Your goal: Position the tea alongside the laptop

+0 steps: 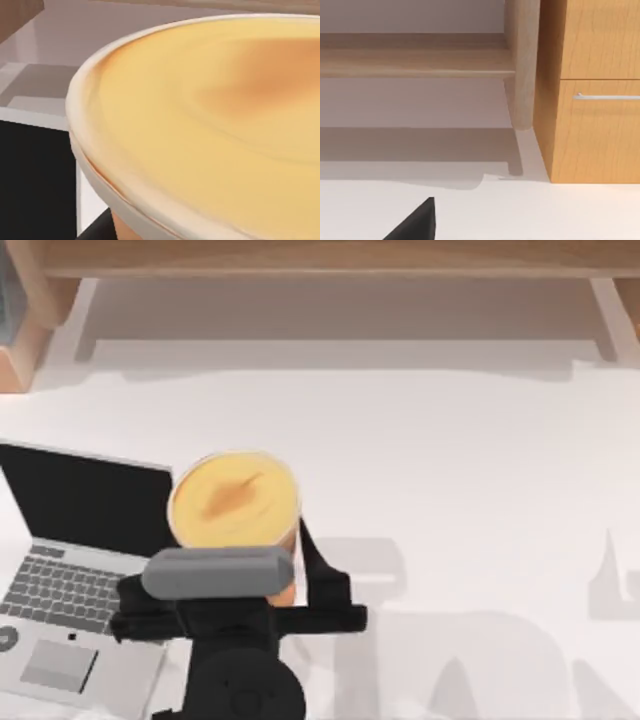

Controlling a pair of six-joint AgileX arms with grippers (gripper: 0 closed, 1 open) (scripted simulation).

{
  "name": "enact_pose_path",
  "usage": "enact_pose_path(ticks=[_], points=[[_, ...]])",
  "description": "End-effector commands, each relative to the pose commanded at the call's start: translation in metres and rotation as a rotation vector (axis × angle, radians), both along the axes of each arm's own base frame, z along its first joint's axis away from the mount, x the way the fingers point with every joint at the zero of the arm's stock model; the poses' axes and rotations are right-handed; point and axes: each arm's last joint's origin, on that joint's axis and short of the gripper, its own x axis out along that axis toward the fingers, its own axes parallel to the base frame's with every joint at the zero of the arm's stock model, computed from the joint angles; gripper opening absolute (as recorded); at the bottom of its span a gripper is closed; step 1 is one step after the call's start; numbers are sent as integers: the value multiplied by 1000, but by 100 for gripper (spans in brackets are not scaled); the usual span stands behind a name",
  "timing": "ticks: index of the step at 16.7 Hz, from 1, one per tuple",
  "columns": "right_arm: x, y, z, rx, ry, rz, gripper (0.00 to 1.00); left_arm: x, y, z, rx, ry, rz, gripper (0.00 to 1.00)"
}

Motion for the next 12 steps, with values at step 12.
enact_pose_path(ticks=[12], points=[[0,0,0,0,0,0,100,1,-6,-10,-44,-22,0,0]])
